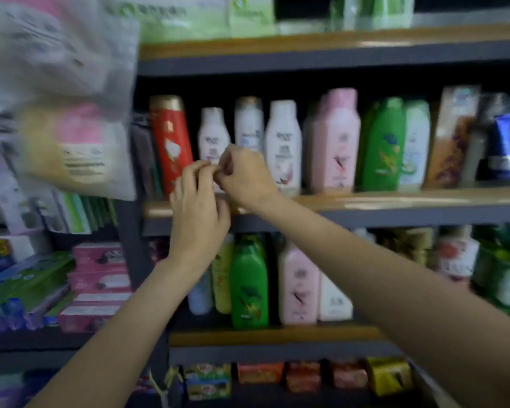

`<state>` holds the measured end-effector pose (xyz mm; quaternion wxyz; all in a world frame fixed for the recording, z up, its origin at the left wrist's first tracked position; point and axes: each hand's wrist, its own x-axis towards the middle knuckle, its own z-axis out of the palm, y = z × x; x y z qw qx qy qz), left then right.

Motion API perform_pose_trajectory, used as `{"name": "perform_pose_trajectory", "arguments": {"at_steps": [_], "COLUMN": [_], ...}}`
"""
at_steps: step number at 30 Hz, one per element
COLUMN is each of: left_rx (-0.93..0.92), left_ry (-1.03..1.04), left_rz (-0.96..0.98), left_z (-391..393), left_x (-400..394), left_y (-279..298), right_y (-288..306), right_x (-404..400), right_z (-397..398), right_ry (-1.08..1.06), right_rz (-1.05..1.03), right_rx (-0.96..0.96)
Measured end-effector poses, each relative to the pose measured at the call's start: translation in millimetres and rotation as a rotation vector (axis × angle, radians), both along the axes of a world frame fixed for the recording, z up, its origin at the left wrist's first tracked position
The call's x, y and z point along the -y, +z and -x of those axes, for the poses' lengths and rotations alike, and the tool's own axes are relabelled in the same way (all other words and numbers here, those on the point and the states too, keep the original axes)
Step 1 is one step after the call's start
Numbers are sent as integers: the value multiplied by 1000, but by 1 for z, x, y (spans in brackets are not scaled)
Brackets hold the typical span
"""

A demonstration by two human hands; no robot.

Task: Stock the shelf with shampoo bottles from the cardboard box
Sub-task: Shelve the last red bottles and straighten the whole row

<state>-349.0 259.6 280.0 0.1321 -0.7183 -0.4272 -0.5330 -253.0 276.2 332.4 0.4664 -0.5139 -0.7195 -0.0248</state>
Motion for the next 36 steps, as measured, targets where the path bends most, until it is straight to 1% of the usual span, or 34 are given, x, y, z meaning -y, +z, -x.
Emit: {"name": "perform_pose_trajectory", "arguments": {"at_steps": [2,3,4,5,7,9,11,14,16,19,21,23,26,29,32,33,36], "left_rx": [-53,-98,-145,-196,-291,-366,-445,-615,-753,-854,-914,-993,-1068,-1100,-1163,-1187,-1210], "left_ry": [-131,-197,-261,-323,-451,-563,-653,-775,-807,-870,-860,-830,-798,-758,-715,-699,-695], "left_rz": [-37,-41,-31,-5,83,219,335,475,553,737,856,965,1062,1105,1145,1157,1178], "left_z": [-36,-59,-85,-113,-171,-228,-280,-342,-374,-413,-431,-444,-455,-457,-456,-456,-458], "left_x": [14,20,25,33,49,64,80,104,116,130,136,139,139,138,138,138,141], "left_y": [-13,-23,-36,-52,-91,-130,-169,-217,-249,-295,-320,-339,-358,-372,-379,-380,-376], "right_y": [-16,-29,-43,-60,-99,-148,-199,-273,-320,-379,-419,-455,-496,-522,-528,-530,-526], "right_x": [34,50,68,84,114,140,169,207,229,252,253,249,247,250,246,245,236], "right_z": [-52,-83,-114,-148,-217,-290,-352,-421,-456,-488,-498,-502,-514,-524,-522,-519,-505], "right_ry": [29,34,24,-6,-167,-333,-455,-598,-712,-787,-814,-794,-800,-911,-950,-964,-995], "right_rz": [-59,-33,37,130,367,694,966,1221,1354,1509,1659,1812,1887,1861,1727,1689,1687], "right_rx": [88,128,149,158,252,336,257,142,75,-130,-150,-137,-204,-308,-418,-424,-423]}}
